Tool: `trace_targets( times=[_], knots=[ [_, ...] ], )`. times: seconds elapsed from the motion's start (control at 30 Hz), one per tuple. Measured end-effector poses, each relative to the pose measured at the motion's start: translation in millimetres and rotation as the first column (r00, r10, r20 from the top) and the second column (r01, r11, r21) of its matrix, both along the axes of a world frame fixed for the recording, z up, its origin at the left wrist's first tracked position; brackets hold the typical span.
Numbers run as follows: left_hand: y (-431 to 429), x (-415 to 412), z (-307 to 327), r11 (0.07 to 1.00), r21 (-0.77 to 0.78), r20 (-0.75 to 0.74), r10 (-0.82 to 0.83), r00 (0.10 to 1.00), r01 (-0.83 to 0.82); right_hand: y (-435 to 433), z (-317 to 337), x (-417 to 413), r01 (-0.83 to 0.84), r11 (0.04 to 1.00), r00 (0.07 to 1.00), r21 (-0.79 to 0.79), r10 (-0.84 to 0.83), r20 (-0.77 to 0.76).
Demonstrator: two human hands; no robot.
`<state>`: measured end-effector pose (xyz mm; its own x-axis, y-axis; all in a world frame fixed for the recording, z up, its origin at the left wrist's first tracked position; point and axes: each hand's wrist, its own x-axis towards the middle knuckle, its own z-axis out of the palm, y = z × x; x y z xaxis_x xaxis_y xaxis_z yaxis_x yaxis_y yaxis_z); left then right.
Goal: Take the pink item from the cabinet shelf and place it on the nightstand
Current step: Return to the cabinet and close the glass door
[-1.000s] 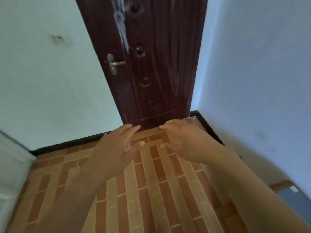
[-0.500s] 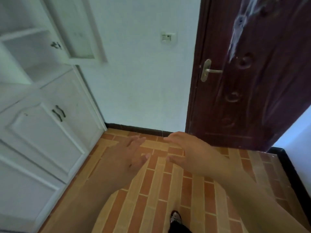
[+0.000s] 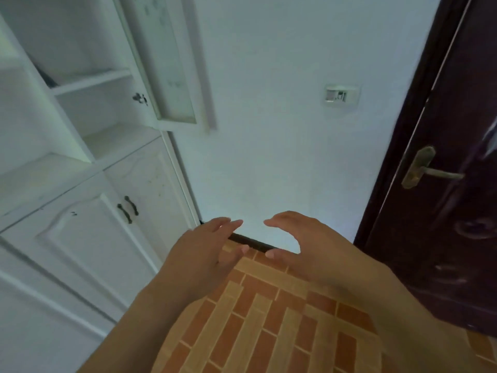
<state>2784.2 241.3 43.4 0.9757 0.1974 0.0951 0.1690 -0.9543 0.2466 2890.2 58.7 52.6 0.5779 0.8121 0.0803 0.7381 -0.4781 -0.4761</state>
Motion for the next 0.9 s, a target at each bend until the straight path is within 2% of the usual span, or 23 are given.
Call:
trace_targets(
  times=[0.47, 0.7, 0.9],
  knots=[
    [92.3, 144.1, 18.7, 0.998, -0.001, 0.037, 0.067, 0.997, -0.067, 106.4, 25.4, 161.8, -0.065, 0.998, 0.996, 0.025, 0.063, 0.066],
    [179.3, 233.7, 25.6, 0.998, 0.03, 0.102, 0.049, 0.994, -0.052, 193.5, 38.0, 244.2, -0.055, 0.998, 0.986, 0.035, 0.049, 0.162],
    [269.1, 310.9, 61.2, 0.995, 0.082, 0.166, 0.036, 0.985, -0.05, 275.7, 67.0, 321.3, -0.035, 0.996, 0.976, 0.087, 0.015, 0.219]
  ],
)
